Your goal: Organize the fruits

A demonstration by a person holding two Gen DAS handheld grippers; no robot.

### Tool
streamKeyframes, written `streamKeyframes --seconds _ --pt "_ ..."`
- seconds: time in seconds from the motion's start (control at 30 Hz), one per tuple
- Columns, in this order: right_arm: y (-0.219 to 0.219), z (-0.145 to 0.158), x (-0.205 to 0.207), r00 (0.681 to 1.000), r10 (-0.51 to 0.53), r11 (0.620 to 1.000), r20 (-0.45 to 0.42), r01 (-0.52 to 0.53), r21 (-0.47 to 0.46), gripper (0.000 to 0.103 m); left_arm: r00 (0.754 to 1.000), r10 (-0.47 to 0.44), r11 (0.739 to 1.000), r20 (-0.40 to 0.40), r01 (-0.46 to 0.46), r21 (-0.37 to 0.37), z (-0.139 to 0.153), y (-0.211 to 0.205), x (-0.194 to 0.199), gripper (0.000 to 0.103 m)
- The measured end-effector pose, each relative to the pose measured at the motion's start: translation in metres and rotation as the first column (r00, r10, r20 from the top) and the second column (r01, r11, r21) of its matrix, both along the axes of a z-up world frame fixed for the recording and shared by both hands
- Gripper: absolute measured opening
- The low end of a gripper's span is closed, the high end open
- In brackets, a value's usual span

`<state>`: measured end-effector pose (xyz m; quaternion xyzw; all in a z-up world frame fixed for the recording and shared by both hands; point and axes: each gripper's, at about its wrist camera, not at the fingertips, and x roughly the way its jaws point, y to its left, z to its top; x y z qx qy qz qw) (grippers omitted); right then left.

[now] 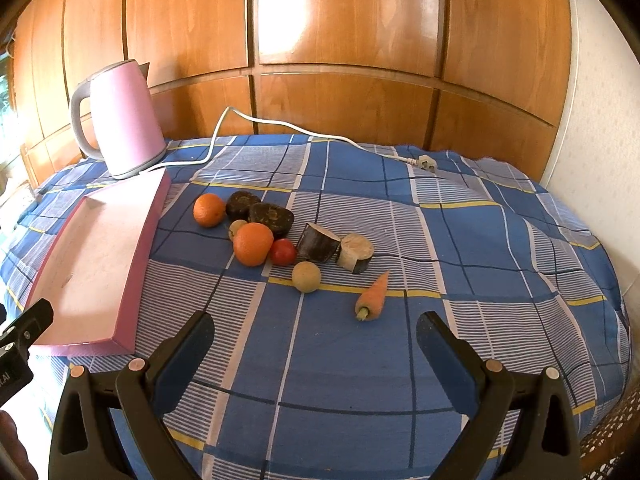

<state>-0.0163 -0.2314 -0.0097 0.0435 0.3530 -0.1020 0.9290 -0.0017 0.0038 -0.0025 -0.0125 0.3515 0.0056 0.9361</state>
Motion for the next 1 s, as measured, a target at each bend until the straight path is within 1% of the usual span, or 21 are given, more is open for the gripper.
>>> streamKeyframes --seconds 0.7,0.83,0.93,1.0 --pt "-0.005 0.002 -0.002 1.0 -0.015 1.0 0.012 0.015 0.001 0.103 1.0 -0.02 1.0 -0.001 0.02 -0.004 0.0 -0.005 -0.001 0.103" --pt "-0.008 0.002 -0.002 1.0 -0.019 1.0 0.014 0.019 0.003 0.103 0.999 -0.035 0.999 -0.004 0.035 -0.004 -0.001 -0.007 -0.002 0.103" --pt "-0.011 0.002 -0.001 1.0 -0.022 1.0 0.016 0.022 0.003 0.103 0.997 -0.082 0.996 -0.007 0.082 -0.04 -0.002 -0.008 -0.002 0.103" --pt "-0.018 0.002 0.0 0.999 -0.032 0.999 0.018 0.032 0.005 0.103 0.989 -0.146 0.984 -0.013 0.144 -0.102 -0.002 -0.008 0.0 0.103"
